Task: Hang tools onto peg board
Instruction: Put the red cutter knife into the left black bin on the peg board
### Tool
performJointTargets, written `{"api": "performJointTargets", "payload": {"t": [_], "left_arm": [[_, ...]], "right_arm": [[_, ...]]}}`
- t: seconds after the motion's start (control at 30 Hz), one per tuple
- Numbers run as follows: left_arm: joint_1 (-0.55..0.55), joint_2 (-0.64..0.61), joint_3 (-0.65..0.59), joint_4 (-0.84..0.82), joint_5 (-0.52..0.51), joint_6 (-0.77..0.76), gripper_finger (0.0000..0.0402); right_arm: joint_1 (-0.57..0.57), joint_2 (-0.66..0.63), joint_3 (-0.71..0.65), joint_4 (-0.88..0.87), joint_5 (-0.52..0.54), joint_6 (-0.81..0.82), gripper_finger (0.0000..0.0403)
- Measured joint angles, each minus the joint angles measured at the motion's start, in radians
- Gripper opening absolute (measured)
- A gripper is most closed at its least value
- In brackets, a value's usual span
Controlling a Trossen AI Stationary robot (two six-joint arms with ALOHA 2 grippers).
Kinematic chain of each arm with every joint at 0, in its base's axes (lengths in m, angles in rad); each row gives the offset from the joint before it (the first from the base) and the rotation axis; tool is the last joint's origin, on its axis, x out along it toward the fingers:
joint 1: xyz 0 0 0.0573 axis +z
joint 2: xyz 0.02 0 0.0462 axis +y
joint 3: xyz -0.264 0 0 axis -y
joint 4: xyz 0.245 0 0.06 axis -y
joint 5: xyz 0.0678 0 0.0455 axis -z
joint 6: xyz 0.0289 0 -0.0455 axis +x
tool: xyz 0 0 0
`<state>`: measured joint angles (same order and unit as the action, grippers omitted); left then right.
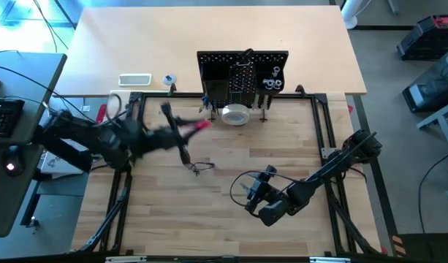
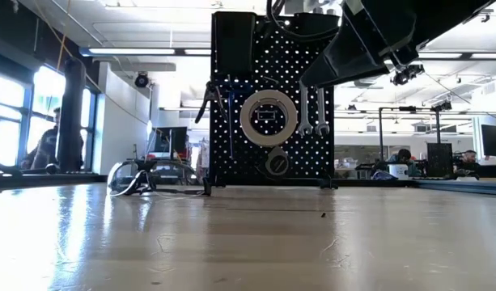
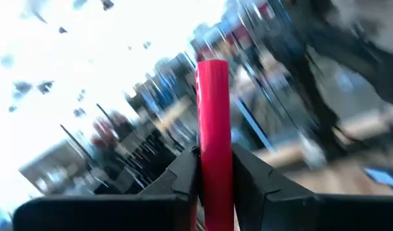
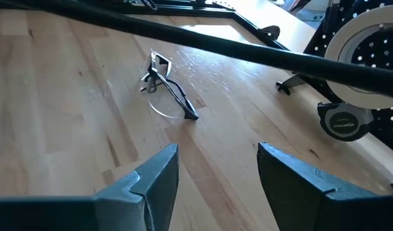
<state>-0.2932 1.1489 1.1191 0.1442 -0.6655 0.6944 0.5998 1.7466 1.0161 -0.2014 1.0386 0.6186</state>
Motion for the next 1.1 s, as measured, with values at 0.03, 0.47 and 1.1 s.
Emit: {"api": "performJointTargets", "payload": {"t": [0.03,0.47,1.1], "left_arm": [[0.025,-0.014,0.0,0.041,0.037,0.031,0.005],[0.458,-0.014,0.0,0.317,0.598,-0.026,0.005],[0.841,0.27,0.115,0.562,0.973,-0.396,0.0054]], "right_arm": [[-0.002,0.0,0.0,-0.001,0.0,-0.008,0.0204],[-0.032,0.0,0.0,0.003,-0.037,-0.017,0.0204],[-0.077,0.0,0.0,-0.003,-0.071,-0.017,0.0204]]}}
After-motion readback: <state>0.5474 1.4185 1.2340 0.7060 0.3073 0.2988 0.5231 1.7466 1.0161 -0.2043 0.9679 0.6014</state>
